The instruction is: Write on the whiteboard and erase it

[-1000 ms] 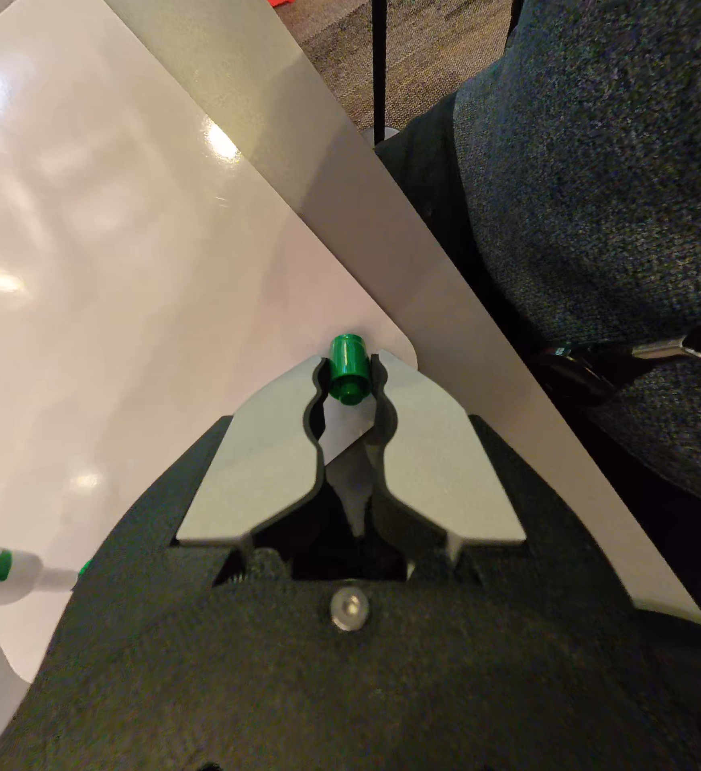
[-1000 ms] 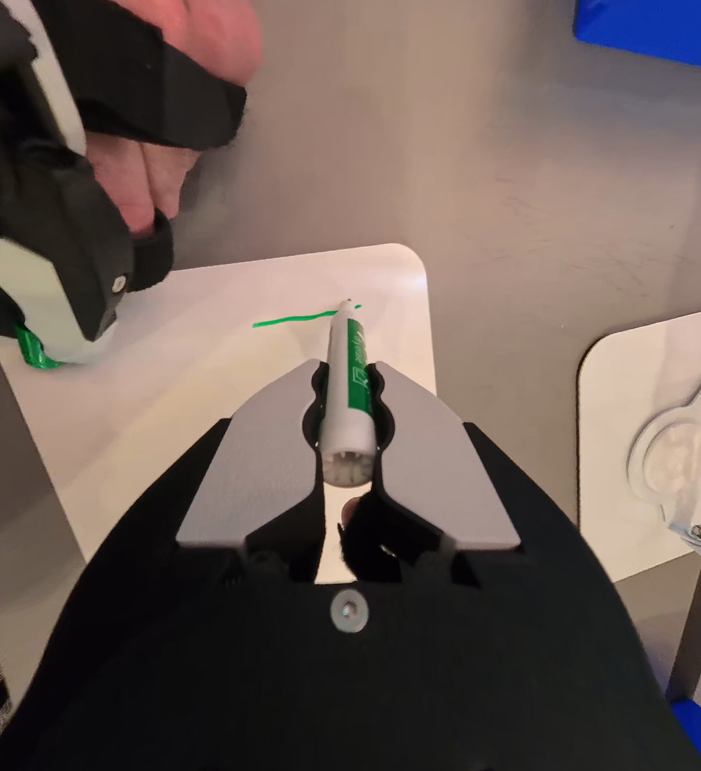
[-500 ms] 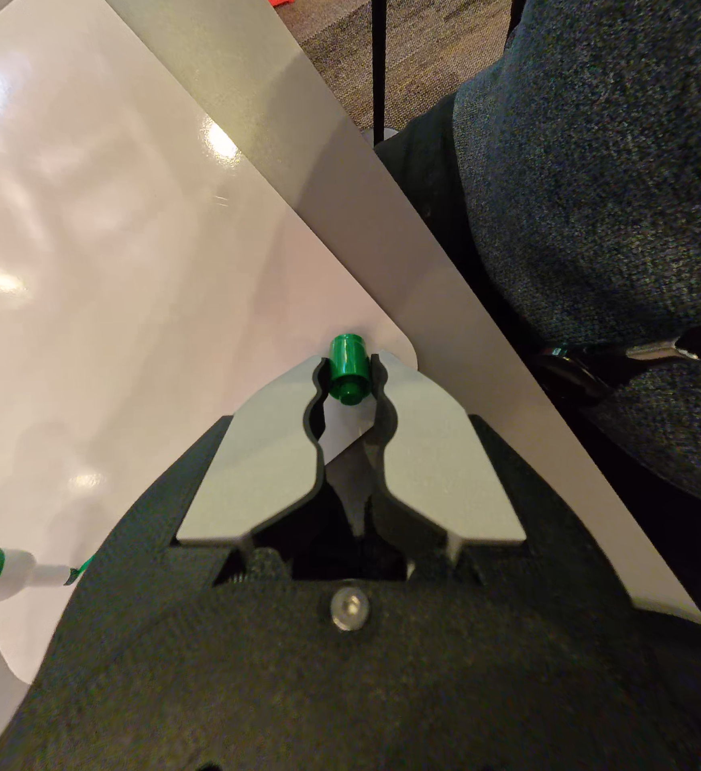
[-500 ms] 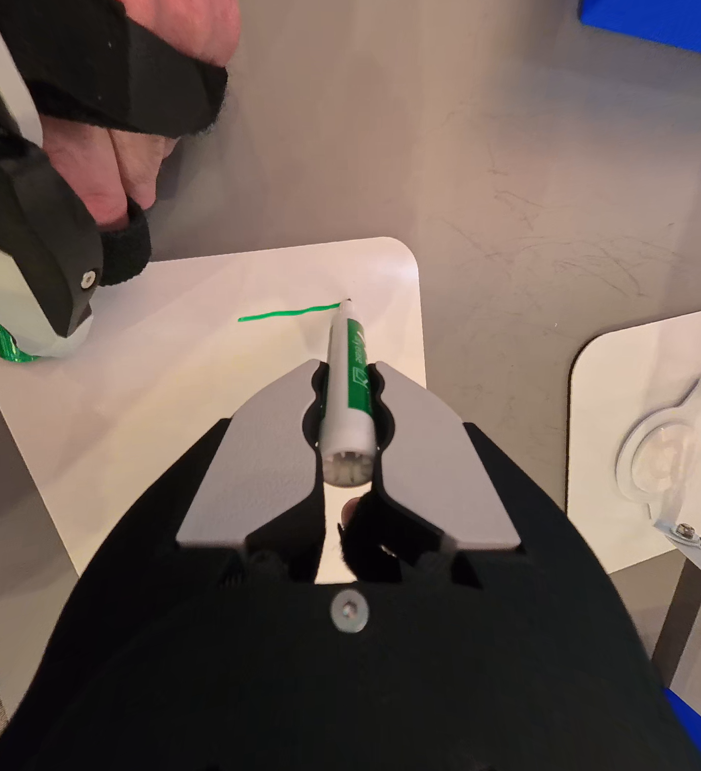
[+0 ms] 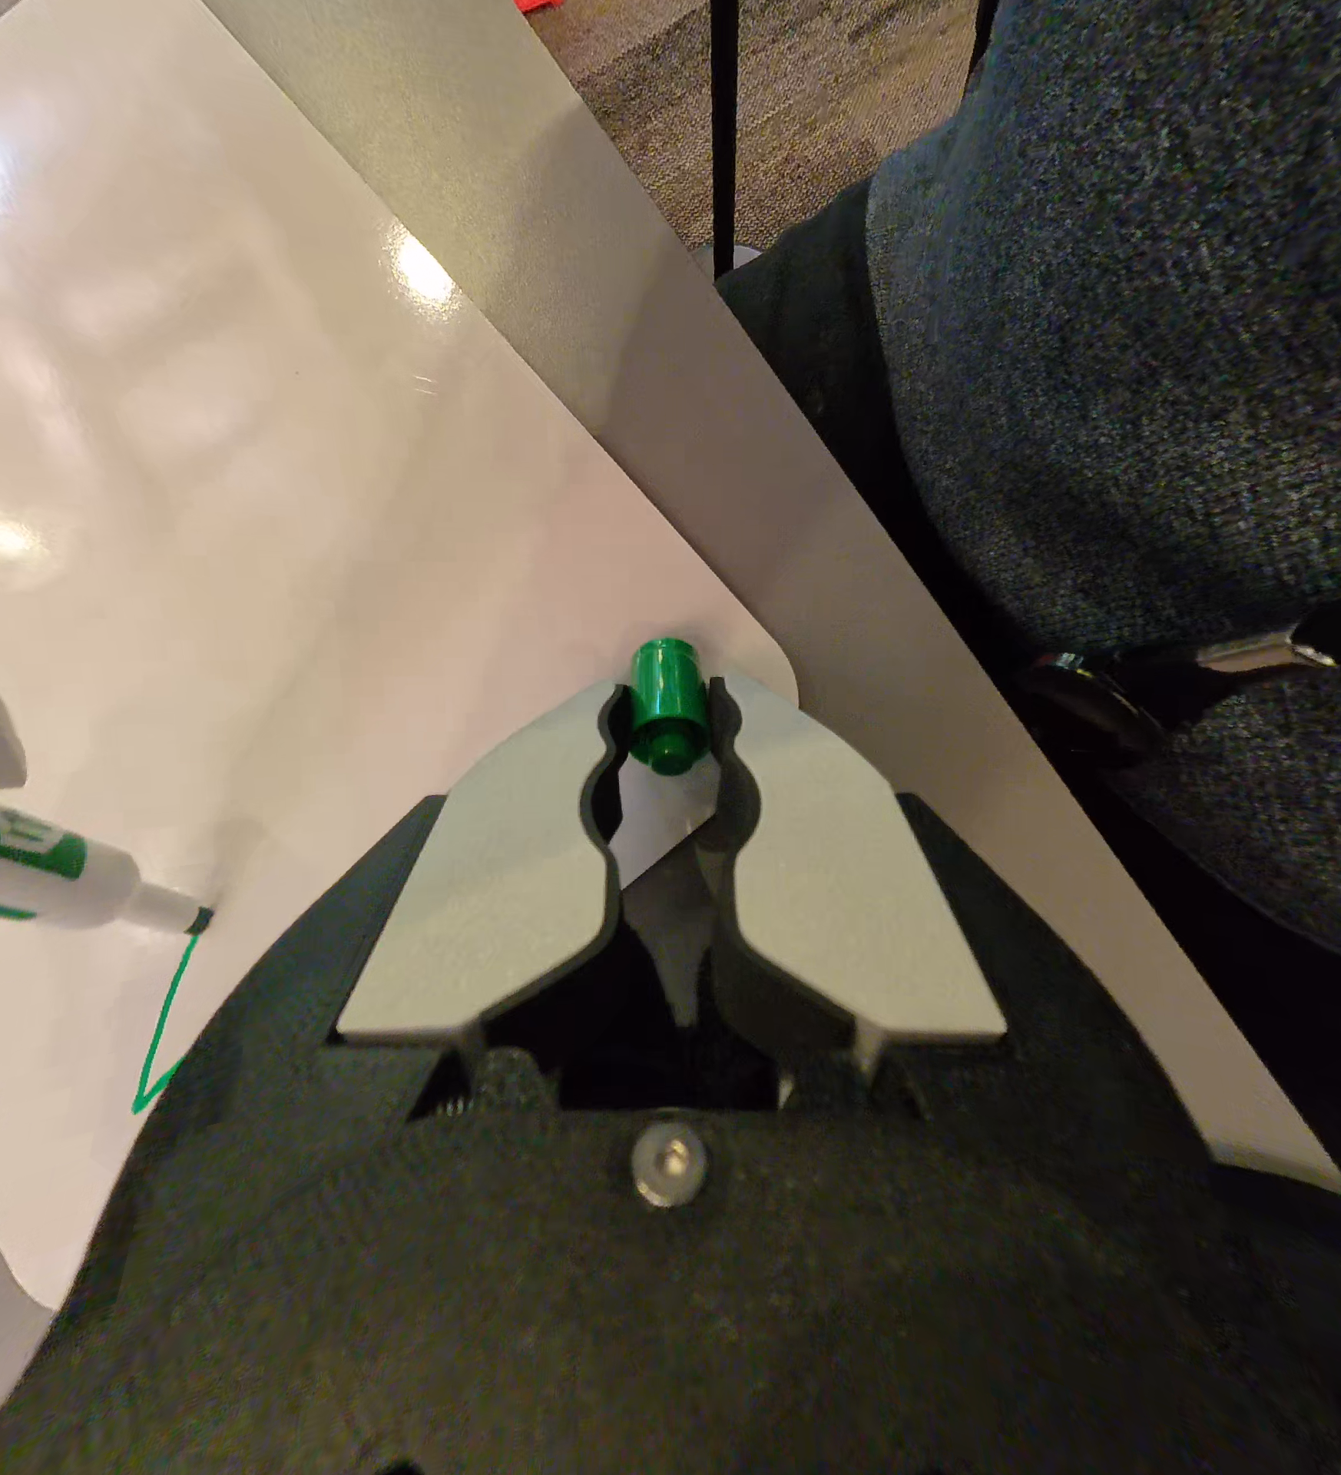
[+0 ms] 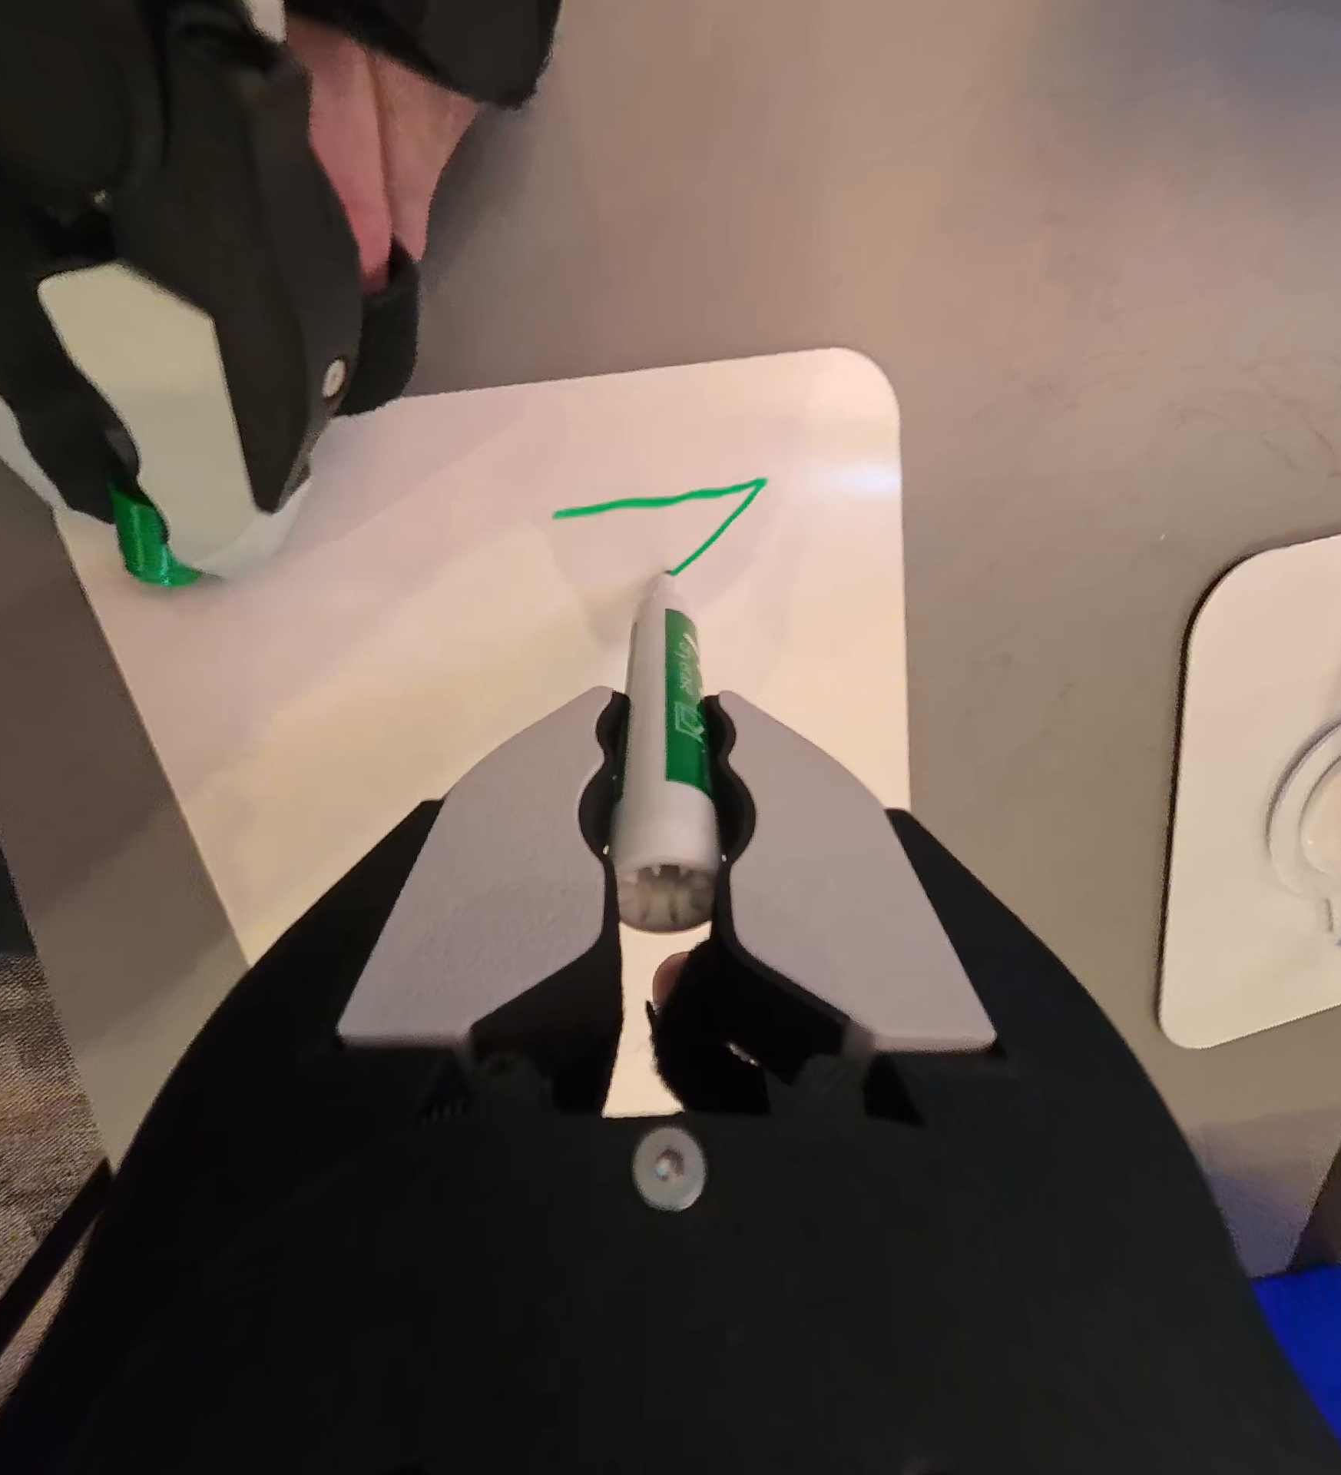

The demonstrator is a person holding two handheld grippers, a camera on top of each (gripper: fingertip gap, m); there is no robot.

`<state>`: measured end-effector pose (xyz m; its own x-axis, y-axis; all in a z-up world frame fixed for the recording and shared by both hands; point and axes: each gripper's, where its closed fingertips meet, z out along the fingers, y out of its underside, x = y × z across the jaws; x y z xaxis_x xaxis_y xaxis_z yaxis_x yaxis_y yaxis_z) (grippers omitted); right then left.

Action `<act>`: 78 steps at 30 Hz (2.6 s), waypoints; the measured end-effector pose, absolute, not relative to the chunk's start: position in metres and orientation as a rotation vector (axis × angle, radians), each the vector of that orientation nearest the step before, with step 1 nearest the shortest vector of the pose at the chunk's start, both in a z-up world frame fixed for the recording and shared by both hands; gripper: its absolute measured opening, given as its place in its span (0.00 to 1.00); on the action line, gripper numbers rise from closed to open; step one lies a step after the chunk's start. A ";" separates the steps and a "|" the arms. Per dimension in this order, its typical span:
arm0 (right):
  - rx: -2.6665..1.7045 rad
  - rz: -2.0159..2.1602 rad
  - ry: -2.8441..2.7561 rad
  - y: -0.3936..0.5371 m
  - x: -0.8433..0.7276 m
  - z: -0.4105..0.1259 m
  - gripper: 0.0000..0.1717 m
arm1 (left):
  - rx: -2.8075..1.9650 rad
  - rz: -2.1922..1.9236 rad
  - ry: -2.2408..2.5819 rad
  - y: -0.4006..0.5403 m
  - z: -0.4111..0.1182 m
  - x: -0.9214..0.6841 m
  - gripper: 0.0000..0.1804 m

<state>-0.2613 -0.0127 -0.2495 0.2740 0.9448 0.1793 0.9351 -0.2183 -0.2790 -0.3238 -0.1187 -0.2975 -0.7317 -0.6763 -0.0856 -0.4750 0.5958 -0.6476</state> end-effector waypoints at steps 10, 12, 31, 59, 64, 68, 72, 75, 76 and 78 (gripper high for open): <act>-2.246 0.032 -1.712 -0.034 -0.252 -0.249 0.11 | -0.938 -0.885 2.505 -0.119 -0.297 -0.324 0.11; -2.244 0.030 -1.706 -0.031 -0.252 -0.249 0.11 | -0.938 -0.885 2.505 -0.119 -0.297 -0.324 0.11; -2.205 0.040 -1.674 0.022 -0.252 -0.245 0.12 | -0.941 -0.888 2.505 -0.119 -0.297 -0.325 0.11; -2.275 -0.056 -1.622 0.013 -0.223 -0.249 0.12 | -0.942 -0.898 2.508 -0.121 -0.297 -0.325 0.11; -2.259 -0.022 -1.658 0.003 -0.233 -0.249 0.12 | -0.943 -0.900 2.508 -0.121 -0.297 -0.325 0.11; -2.257 0.003 -1.679 -0.012 -0.239 -0.249 0.12 | -0.943 -0.901 2.508 -0.121 -0.297 -0.326 0.11; -2.273 0.004 -1.679 -0.027 -0.237 -0.249 0.11 | -0.944 -0.900 2.508 -0.121 -0.297 -0.326 0.11; -2.297 -0.004 -1.668 -0.039 -0.230 -0.248 0.11 | -0.944 -0.900 2.508 -0.121 -0.297 -0.326 0.11; -2.306 -0.014 -1.662 -0.041 -0.226 -0.248 0.11 | -0.944 -0.901 2.508 -0.121 -0.297 -0.326 0.11; -2.326 -0.032 -1.642 -0.044 -0.217 -0.248 0.11 | -0.944 -0.901 2.509 -0.121 -0.297 -0.326 0.11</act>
